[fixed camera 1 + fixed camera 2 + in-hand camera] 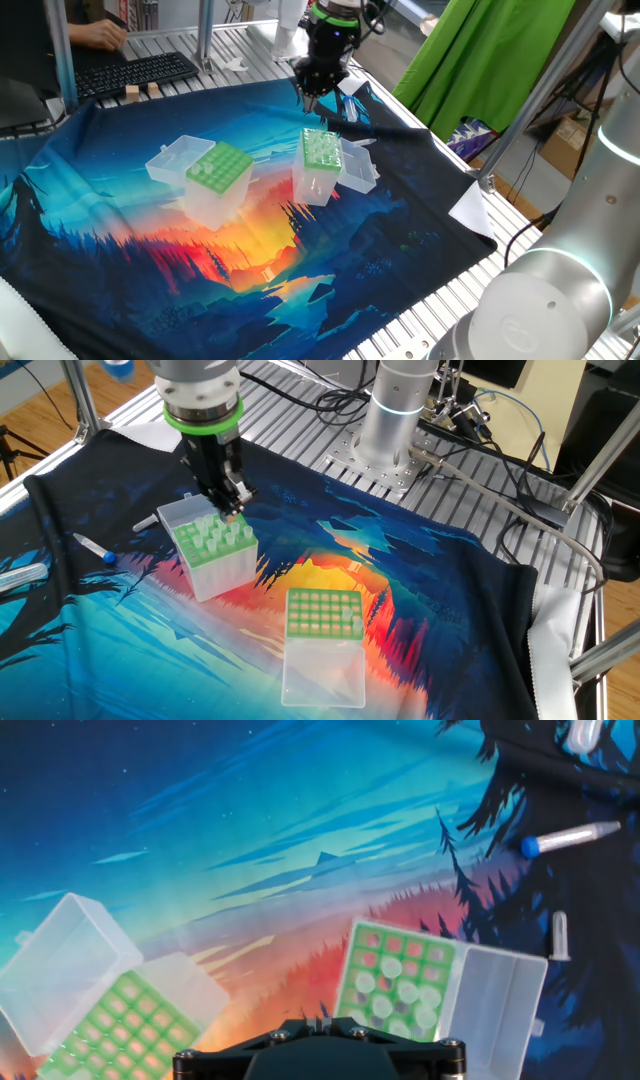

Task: Transfer all large pipette tips from one holder to another

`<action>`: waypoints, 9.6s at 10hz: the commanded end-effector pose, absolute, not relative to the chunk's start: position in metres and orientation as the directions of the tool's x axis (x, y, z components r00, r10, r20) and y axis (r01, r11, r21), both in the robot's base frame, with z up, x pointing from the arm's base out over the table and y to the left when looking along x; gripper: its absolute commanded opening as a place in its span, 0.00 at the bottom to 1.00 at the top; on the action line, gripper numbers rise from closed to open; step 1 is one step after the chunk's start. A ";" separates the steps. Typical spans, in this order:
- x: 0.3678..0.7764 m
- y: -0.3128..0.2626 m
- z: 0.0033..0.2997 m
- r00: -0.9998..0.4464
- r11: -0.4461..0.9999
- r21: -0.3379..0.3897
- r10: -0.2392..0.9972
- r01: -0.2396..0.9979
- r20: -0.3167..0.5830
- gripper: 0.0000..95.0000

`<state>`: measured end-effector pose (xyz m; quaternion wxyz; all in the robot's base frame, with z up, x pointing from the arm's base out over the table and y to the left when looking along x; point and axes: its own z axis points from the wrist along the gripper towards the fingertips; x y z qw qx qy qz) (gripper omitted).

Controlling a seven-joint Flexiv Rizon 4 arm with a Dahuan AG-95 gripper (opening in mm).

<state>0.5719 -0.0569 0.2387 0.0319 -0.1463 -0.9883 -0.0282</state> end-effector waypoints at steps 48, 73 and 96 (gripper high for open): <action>0.541 0.024 0.211 -0.789 0.787 0.054 0.613 0.614 0.040 0.00; 0.579 0.081 0.208 -0.741 0.741 -0.010 0.671 0.671 -0.006 0.00; 0.576 0.157 0.177 -0.526 0.526 -0.002 0.851 0.851 -0.001 0.00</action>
